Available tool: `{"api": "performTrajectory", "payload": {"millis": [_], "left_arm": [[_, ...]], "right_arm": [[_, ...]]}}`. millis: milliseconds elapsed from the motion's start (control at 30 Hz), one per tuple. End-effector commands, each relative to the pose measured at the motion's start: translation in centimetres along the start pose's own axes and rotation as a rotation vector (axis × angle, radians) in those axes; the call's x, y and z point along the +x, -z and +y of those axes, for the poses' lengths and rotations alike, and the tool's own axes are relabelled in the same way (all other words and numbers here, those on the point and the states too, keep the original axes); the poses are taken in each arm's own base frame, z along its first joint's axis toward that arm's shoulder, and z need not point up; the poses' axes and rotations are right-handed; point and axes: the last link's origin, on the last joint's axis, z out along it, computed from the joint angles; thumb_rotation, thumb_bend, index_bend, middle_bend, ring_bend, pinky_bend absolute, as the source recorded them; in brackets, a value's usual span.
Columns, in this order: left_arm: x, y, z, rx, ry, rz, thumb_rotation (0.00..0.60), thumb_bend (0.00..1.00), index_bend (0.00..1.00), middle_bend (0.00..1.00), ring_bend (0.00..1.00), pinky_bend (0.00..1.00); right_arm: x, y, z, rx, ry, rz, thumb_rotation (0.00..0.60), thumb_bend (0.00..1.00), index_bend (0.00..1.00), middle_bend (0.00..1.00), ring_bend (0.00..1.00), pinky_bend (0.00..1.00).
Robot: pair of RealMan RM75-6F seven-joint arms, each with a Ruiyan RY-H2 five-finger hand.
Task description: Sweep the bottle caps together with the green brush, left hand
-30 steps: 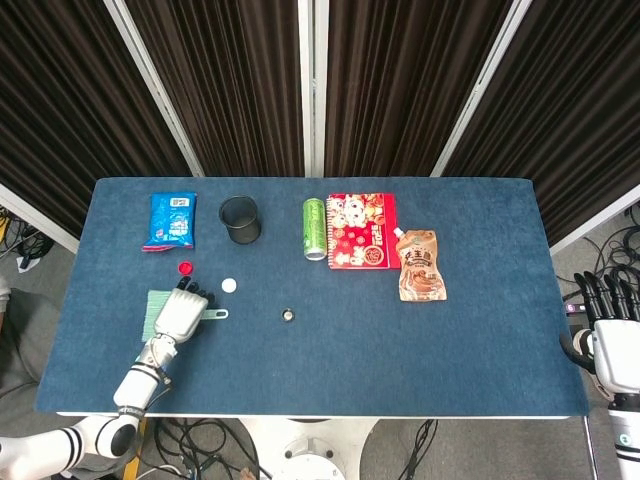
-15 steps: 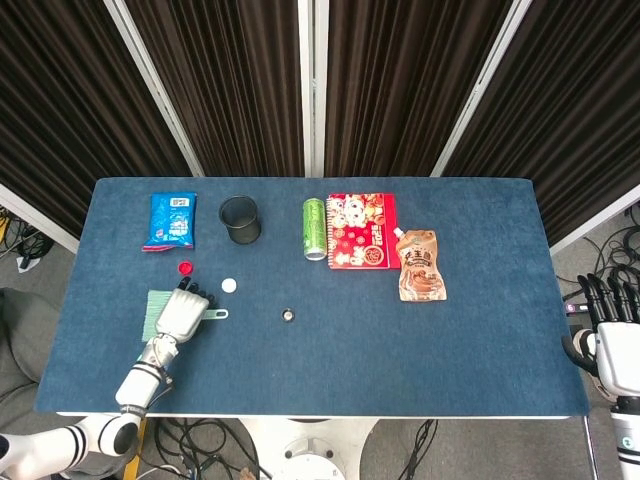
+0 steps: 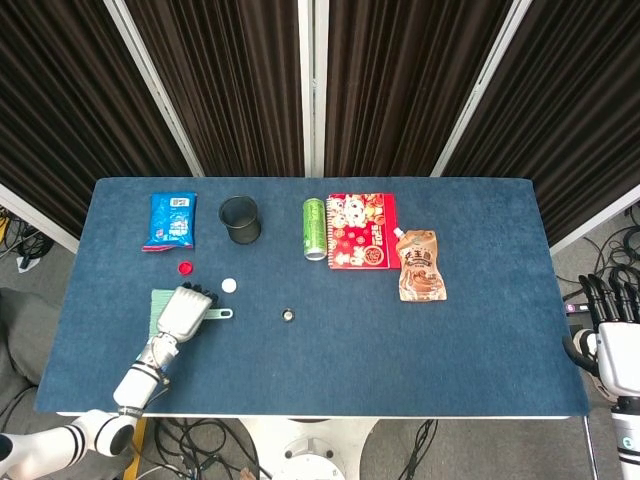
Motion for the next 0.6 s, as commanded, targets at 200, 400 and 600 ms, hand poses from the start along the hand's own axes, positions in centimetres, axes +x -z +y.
{"api": "performTrajectory", "payload": {"millis": [200, 400, 600], "left_arm": [[3.5, -0.5, -3.8, -0.090, 0.273, 0.166, 0.600, 0.45, 0.54, 0.61, 0.46, 0.51], [5.5, -2.5, -7.0, -0.102, 0.405, 0.248, 0.600, 0.46, 0.55, 0.61, 0.47, 0.51], [6.1, -5.1, -10.1, -0.090, 0.455, 0.225, 0.600, 0.46, 0.56, 0.62, 0.47, 0.50]], "right_arm": [[0.6, 0.1, -0.1, 0.004, 0.008, 0.029, 0.600, 0.15, 0.00, 0.10, 0.00, 0.00], [1.2, 0.0, -0.8, 0.020, 0.022, 0.049, 0.600, 0.15, 0.00, 0.10, 0.00, 0.00], [2.0, 0.3, -1.1, 0.010, 0.044, 0.067, 0.600, 0.15, 0.00, 0.10, 0.00, 0.00]]}}
